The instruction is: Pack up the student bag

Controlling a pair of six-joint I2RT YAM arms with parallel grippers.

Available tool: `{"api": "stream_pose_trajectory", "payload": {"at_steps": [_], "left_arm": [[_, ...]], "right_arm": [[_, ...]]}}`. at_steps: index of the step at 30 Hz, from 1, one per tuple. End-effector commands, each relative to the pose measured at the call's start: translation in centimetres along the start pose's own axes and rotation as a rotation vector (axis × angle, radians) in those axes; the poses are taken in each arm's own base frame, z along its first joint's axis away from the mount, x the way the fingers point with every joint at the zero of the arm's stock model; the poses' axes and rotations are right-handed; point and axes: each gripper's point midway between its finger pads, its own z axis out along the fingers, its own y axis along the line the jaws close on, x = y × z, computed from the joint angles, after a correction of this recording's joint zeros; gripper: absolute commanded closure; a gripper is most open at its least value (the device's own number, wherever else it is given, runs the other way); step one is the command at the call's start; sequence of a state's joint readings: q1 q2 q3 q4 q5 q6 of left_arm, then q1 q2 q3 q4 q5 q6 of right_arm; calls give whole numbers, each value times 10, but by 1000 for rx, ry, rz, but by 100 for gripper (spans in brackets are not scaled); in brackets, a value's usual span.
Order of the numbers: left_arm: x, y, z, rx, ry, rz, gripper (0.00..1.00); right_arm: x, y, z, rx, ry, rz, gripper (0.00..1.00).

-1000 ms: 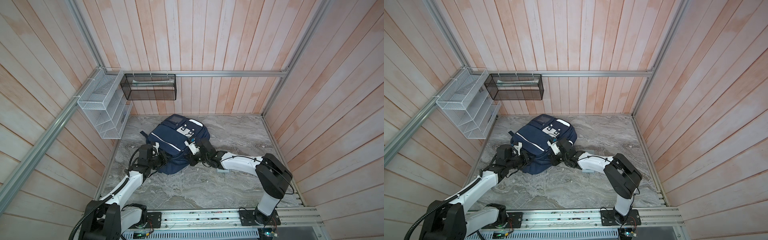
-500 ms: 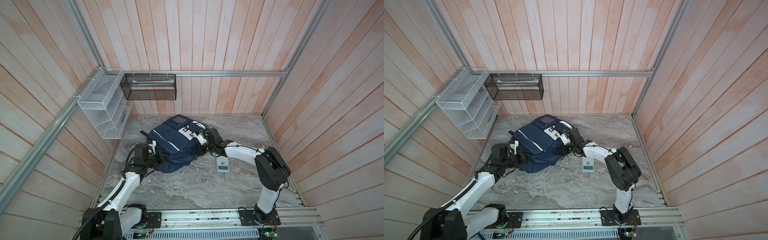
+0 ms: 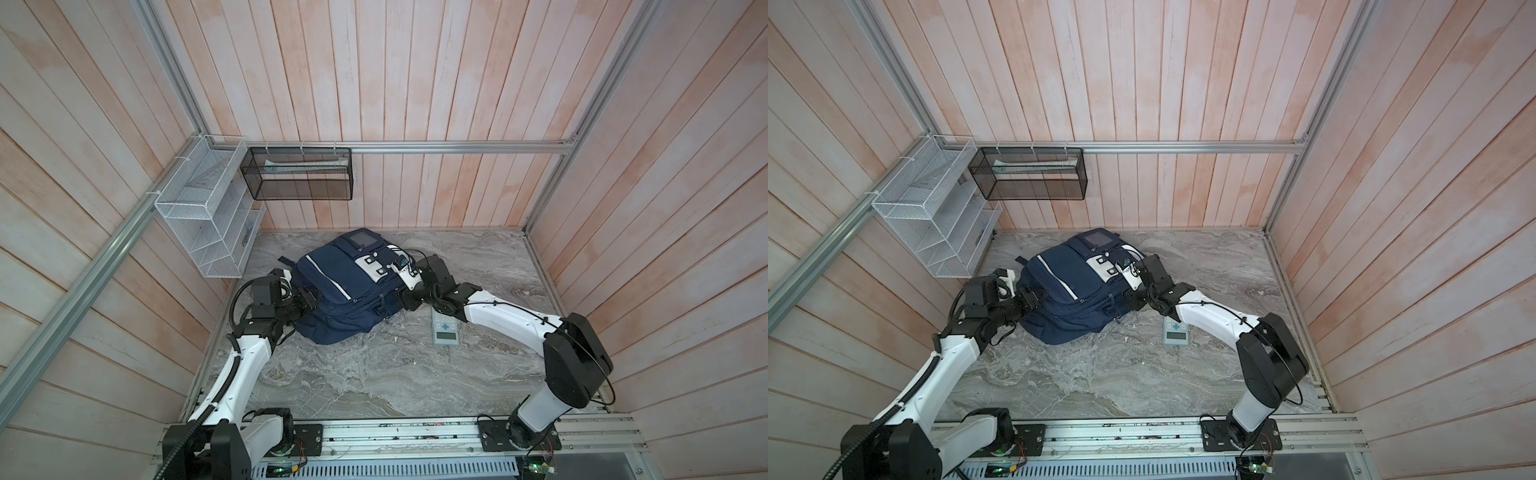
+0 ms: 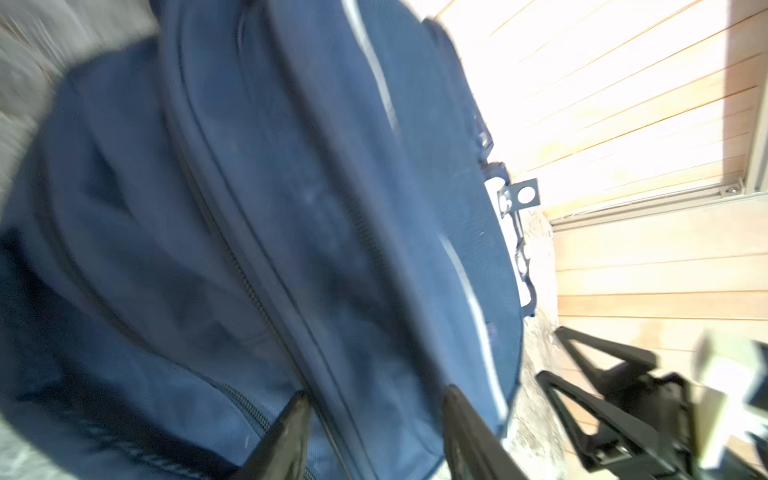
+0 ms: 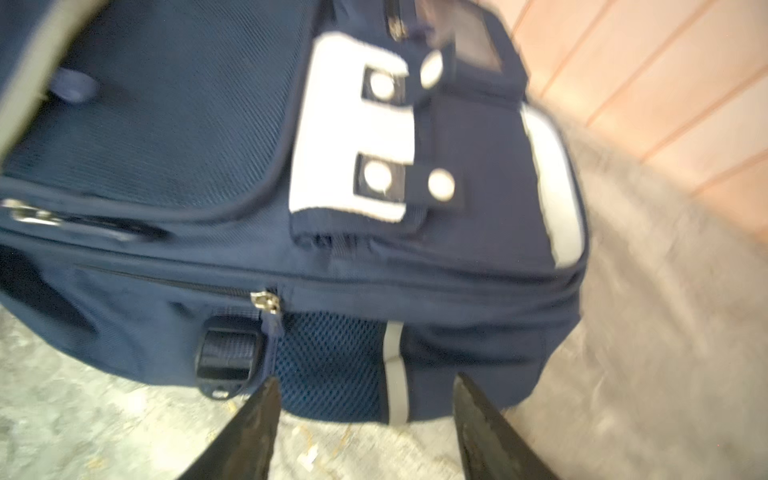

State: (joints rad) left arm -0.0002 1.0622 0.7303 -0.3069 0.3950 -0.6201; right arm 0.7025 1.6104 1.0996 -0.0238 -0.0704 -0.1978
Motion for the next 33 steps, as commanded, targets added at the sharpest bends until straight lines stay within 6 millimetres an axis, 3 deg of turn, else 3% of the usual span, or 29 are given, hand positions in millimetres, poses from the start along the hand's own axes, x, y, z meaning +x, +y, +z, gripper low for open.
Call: {"api": "stream_pose_trajectory", "payload": {"at_steps": [1,4,6,10,13,22,26,27,29,33], "left_arm": [[1,-13,-7,-15,-32,50,46],[17,-19,-4,29,-4,30,46],[26,-17,-2,44,12,10,46],[37,-13,3,55,33,-5,48],[42,-13,6,58,46,-4,50],[42,-19,13,87,70,-10,50],[43,-16,16,72,66,-13,50],[43,-15,17,63,62,-10,50],[40,-11,18,41,47,1,50],[22,2,30,-41,9,41,51]], "right_arm": [[-34,20,-5,-53,-222,-382,35],[-32,41,1,-102,-329,-724,33],[-34,43,11,-98,-366,-829,34],[-46,47,40,-170,-334,-847,41],[-53,52,50,-198,-339,-824,44],[-6,71,78,-254,-193,-997,47],[-11,70,85,-254,-195,-1015,49],[-14,72,87,-261,-206,-1005,56],[-22,73,92,-275,-207,-973,100],[-37,85,81,-345,-226,-881,100]]}}
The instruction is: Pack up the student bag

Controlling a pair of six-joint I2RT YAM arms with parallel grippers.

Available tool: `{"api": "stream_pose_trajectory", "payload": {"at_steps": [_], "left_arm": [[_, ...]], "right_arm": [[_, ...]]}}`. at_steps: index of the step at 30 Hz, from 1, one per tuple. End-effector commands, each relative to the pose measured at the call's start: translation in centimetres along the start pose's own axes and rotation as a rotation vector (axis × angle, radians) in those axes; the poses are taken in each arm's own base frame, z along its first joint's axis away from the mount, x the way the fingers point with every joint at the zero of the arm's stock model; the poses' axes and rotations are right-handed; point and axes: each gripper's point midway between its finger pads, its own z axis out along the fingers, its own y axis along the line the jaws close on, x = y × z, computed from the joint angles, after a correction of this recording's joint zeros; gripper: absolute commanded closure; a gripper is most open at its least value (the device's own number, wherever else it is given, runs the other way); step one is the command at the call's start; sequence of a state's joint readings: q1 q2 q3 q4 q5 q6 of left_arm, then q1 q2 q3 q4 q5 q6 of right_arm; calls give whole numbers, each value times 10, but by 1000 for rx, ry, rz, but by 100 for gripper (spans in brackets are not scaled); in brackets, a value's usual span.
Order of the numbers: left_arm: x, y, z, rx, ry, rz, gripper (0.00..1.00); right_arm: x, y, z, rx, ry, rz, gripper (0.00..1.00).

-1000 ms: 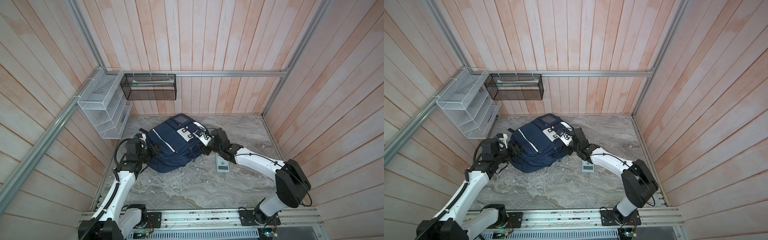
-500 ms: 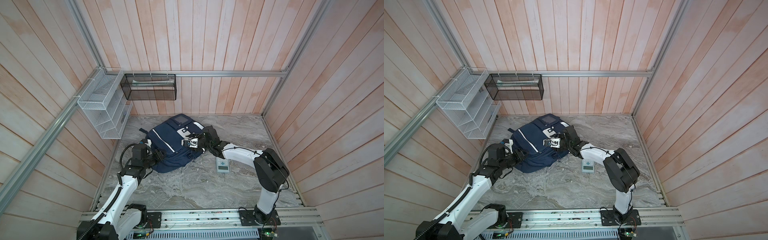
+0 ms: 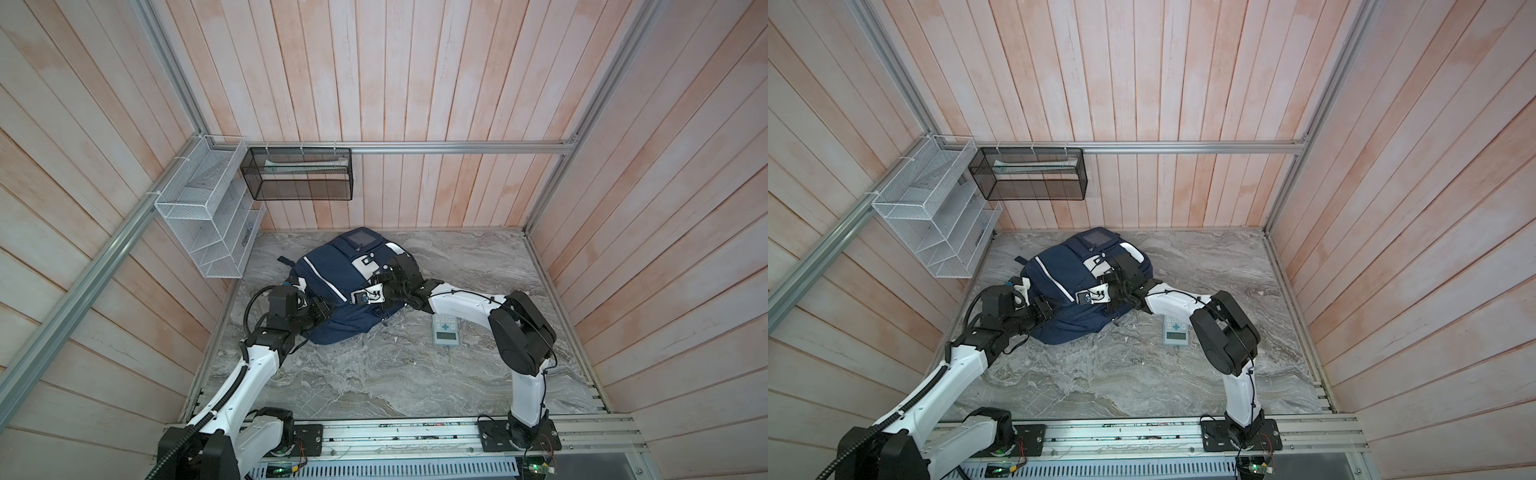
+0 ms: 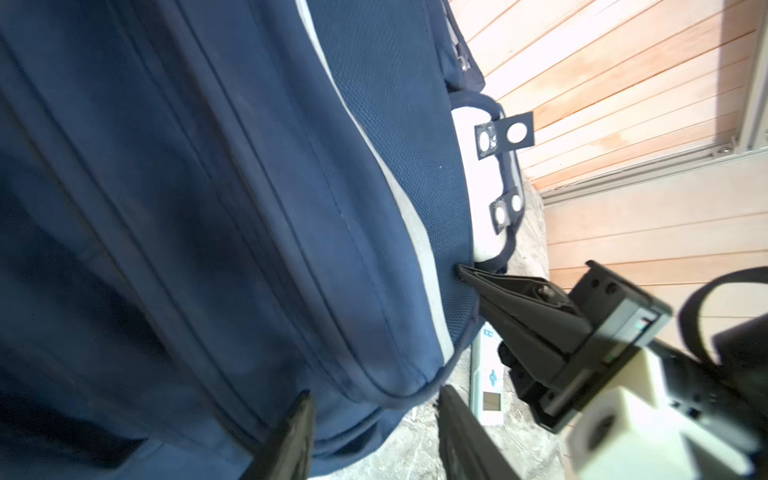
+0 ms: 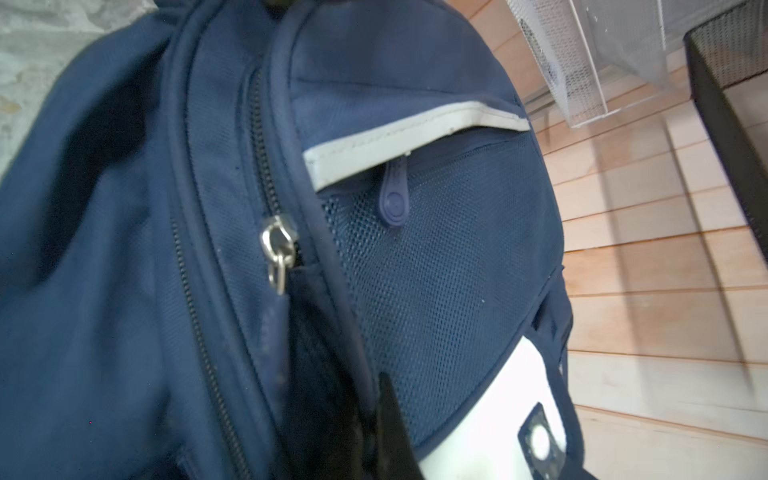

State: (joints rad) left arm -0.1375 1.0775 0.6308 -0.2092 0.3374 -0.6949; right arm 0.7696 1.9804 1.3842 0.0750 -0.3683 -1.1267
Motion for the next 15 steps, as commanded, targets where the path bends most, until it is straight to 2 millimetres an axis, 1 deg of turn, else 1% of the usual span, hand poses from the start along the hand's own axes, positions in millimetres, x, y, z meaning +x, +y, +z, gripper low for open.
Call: {"api": "stream_pose_trajectory", "payload": {"at_steps": [1,4,6,8,10,11,13,15], "left_arm": [[-28,6,9,-63,-65,52,52],[-56,2,19,-77,-95,83,54],[-71,-7,24,-58,-98,99,57],[-84,-15,27,-43,-121,125,58],[-94,-18,28,-56,-135,154,59],[-97,-20,26,-67,-144,171,60],[-99,-23,16,-124,-187,228,59],[-91,-28,0,-190,-225,305,54]], "right_arm": [[-19,1,-6,-39,-50,93,100],[-39,2,-19,-20,-86,150,100],[-45,2,-24,-27,-110,215,100],[-41,2,-22,-36,-105,278,100],[-37,1,-14,-55,-89,350,100],[-36,-2,-9,-64,-89,396,100],[-40,-12,-3,-89,-118,527,100],[-41,-22,5,-112,-126,636,100]]}}
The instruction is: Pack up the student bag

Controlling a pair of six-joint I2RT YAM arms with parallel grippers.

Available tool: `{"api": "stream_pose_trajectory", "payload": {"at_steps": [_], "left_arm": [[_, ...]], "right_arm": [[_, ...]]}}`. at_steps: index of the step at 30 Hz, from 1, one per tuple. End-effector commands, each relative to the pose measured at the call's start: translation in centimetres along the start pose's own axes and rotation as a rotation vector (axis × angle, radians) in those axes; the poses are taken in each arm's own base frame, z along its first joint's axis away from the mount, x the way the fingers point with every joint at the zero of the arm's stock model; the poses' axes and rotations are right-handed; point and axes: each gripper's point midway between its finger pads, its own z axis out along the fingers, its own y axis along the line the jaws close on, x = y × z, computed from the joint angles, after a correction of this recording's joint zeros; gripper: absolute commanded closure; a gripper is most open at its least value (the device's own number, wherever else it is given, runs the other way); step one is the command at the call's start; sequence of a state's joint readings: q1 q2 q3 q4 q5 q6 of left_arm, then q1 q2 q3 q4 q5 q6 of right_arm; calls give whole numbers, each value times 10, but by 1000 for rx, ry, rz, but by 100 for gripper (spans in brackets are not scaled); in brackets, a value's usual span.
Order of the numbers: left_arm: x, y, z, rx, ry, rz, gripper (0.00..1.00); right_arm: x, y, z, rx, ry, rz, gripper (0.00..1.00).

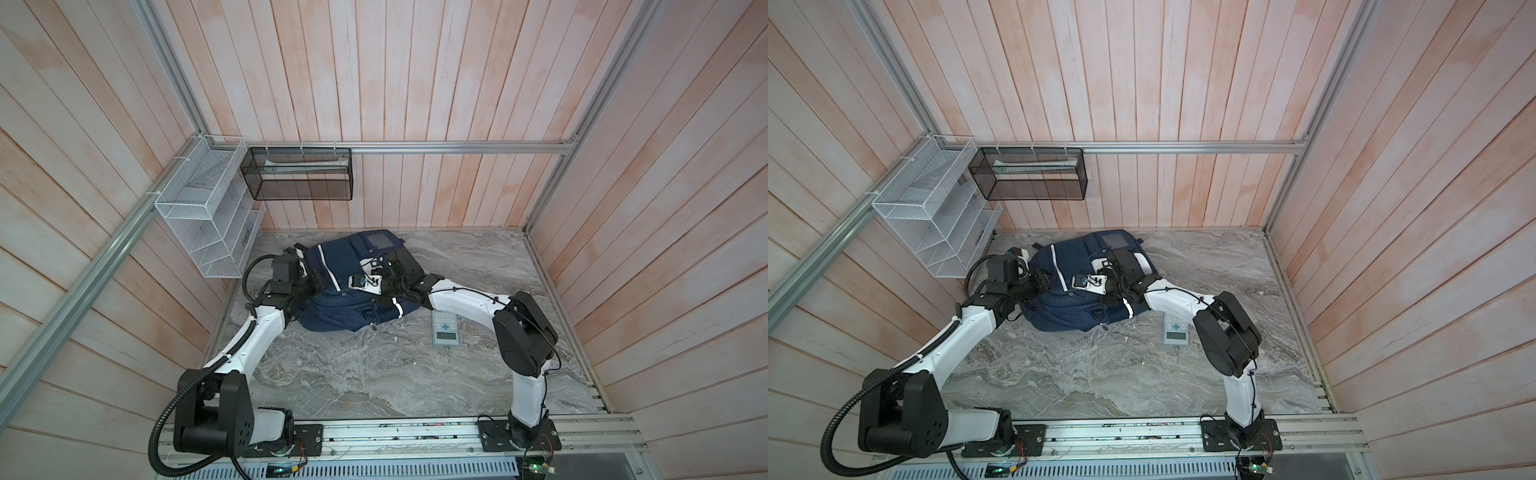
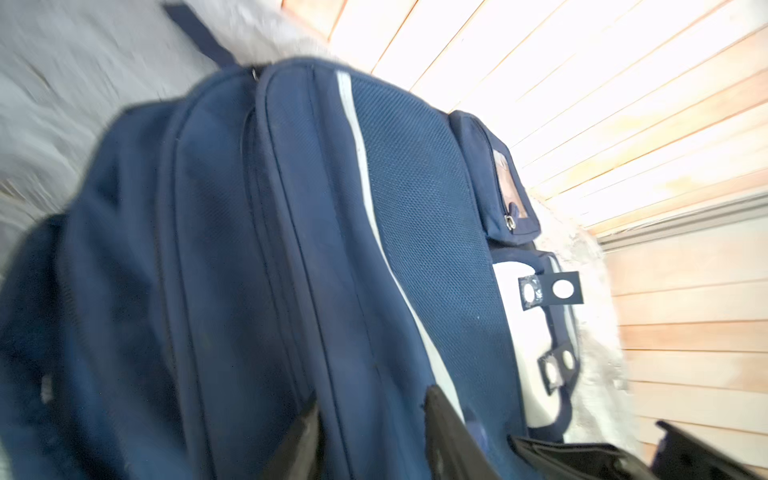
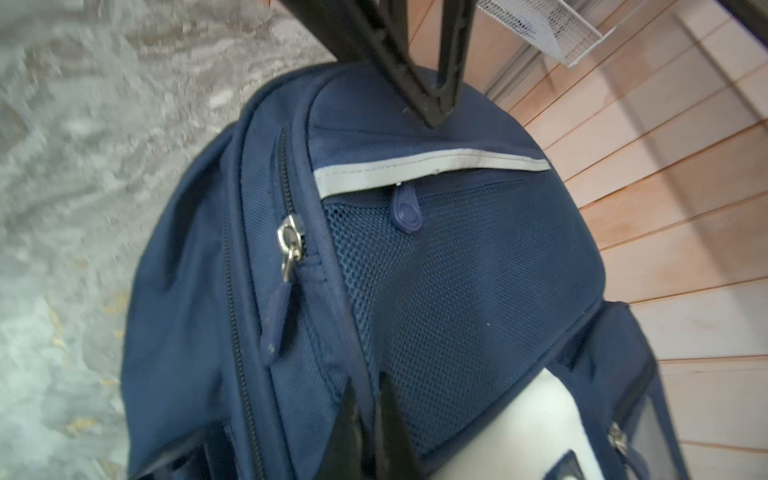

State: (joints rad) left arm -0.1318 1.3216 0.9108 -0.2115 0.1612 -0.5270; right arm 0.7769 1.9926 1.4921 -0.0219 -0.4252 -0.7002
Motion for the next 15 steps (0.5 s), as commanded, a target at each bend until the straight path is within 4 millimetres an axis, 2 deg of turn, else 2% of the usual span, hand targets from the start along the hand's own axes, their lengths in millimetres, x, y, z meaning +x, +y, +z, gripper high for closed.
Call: {"api": "stream_pose_trajectory", "payload": {"at_steps": [1,4,8,12,15], "left_arm": [[-7,-10,-31,-73,-99,154,53],[22,-13,-42,-60,-70,194,53],[50,-16,-39,-53,-71,226,55],[53,-32,-31,-3,-96,201,55],[49,-37,-26,-14,-136,203,50]], "right_arm": [[-19,1,11,-105,-58,229,100],[-13,2,15,-141,-44,247,100],[-14,7,13,-160,-70,271,100],[-15,10,10,-161,-82,287,100],[-14,12,9,-160,-80,289,100]]}}
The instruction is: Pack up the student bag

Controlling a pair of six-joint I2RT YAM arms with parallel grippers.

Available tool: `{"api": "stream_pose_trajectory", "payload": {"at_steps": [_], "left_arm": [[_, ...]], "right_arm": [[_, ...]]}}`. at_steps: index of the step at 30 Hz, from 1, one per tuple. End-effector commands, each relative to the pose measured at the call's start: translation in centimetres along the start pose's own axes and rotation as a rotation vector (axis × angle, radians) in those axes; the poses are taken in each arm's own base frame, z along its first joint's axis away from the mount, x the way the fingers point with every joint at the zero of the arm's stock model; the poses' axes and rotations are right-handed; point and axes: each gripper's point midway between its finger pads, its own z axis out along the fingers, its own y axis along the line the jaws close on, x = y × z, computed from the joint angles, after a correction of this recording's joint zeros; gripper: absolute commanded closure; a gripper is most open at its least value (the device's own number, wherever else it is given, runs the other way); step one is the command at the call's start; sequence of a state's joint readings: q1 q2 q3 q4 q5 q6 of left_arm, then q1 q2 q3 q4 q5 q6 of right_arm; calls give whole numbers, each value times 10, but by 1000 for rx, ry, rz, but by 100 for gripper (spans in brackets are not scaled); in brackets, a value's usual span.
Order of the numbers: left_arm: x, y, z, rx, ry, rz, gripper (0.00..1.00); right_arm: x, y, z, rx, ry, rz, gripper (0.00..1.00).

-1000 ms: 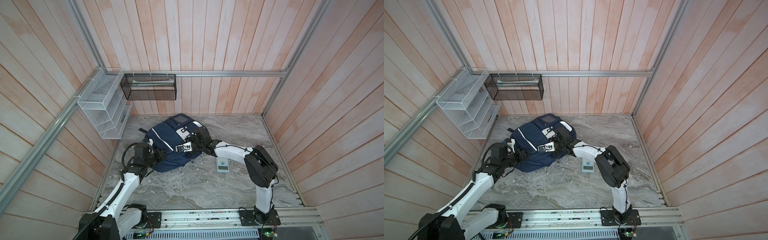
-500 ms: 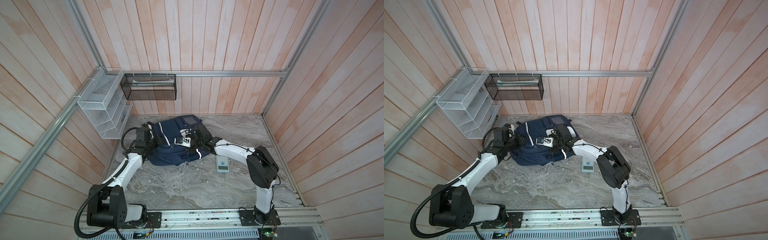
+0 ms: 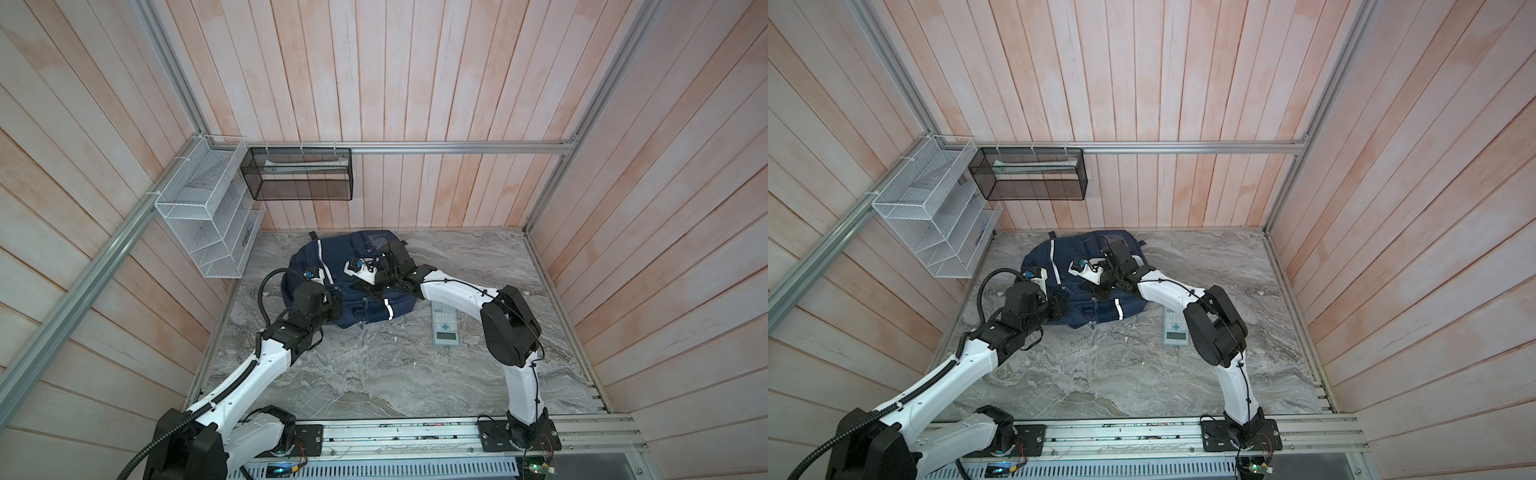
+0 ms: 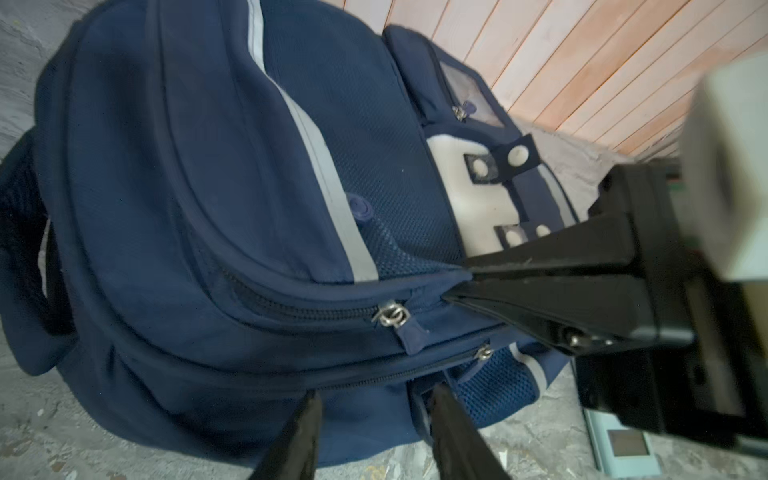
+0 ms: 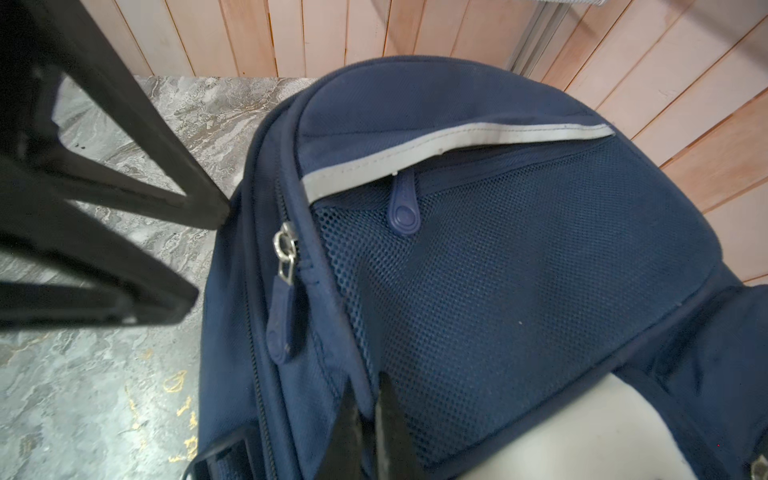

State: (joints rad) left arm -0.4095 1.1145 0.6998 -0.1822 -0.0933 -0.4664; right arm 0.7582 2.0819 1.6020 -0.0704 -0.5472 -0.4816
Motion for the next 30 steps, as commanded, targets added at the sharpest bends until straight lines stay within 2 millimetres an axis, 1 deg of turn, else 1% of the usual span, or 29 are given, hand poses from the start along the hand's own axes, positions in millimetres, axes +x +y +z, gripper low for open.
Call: {"api": "stream_pose_trajectory", "payload": {"at_steps": [1,4,8,10,14,16,17,19,20,21,23,25,28,30], "left_arm": [[-23,-6,5,-11,-104,-15,50],[-27,-10,17,-15,-98,-14,50],[-11,3,34,-102,-45,-40,57],[-5,8,39,-122,-36,-54,57],[-4,2,47,-129,-29,-31,56],[0,0,53,-153,-14,-8,57],[2,1,55,-168,-8,-3,60],[4,6,57,-199,-1,5,79],[4,9,57,-218,2,9,84],[3,12,56,-237,3,12,89],[2,16,52,-256,7,11,91],[0,18,48,-251,15,0,97],[1,26,41,-242,33,-27,100],[-2,38,36,-260,42,-42,100]], "right_arm": [[-7,16,-5,-63,-33,51,100],[-5,21,-3,-70,-38,59,100],[-9,24,-3,-81,-54,64,100],[-14,27,-4,-87,-71,72,100],[-21,37,0,-108,-85,71,100],[-23,43,1,-125,-104,85,100],[-24,44,0,-129,-119,95,100],[-28,45,-3,-130,-149,113,100],[-28,45,-4,-129,-154,121,100],[-26,44,-5,-125,-154,127,100],[-20,40,-5,-109,-134,130,100],[-8,33,-7,-79,-102,140,100],[9,22,-14,-34,-72,168,100],[21,15,-20,19,-39,167,100]]}}
